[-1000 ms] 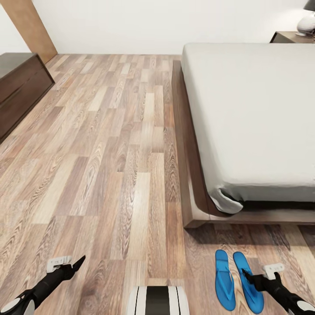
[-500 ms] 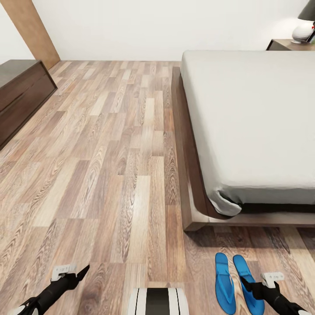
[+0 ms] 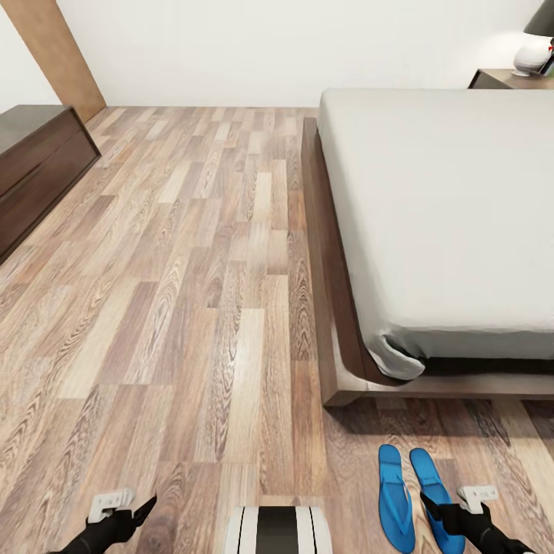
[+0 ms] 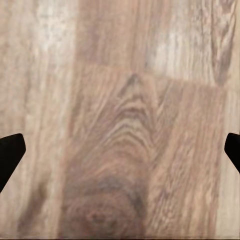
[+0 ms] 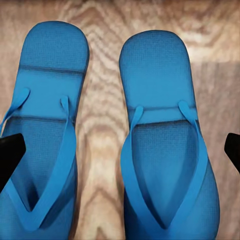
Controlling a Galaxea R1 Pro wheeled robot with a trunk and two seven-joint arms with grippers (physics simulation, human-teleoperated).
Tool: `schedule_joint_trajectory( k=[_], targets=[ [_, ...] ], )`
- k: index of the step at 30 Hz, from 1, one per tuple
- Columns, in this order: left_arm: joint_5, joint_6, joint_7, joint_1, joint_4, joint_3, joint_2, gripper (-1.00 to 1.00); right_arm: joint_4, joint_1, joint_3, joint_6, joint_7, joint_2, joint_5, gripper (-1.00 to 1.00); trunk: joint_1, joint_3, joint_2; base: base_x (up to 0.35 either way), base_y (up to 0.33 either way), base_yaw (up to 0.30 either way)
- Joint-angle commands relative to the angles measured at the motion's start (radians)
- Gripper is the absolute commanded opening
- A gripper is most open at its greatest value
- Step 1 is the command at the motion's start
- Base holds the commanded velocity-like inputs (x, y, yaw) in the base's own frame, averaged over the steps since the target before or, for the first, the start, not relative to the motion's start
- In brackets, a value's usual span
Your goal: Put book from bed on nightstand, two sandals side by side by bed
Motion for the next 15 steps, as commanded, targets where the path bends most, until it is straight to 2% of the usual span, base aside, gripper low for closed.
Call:
schedule_joint_trajectory(
  k=[1, 9, 15],
  targets=[
    [-0.006, -0.003, -0.005, -0.001, 0.007, 0.003, 0.0, 1.0, 0.002, -0.001, 0.008, -0.003, 0.003, 0.0, -0.011, 1.0, 0.0, -0.001, 0.0, 0.0, 0.0, 0.0],
    [-0.011, -0.004, -0.005, -0.001, 0.051, 0.003, 0.0, 1.0, 0.002, 0.0, 0.008, -0.003, 0.003, 0.0, -0.011, 1.0, -0.003, 0.027, 0.001, 0.0, 0.0, 0.0],
    [-0.011, -0.004, -0.005, -0.001, 0.051, 0.002, -0.001, 1.0, 0.002, 0.0, 0.008, -0.003, 0.003, 0.0, -0.011, 1.0, -0.006, 0.05, 0.003, 0.0, 0.0, 0.0]
  ],
)
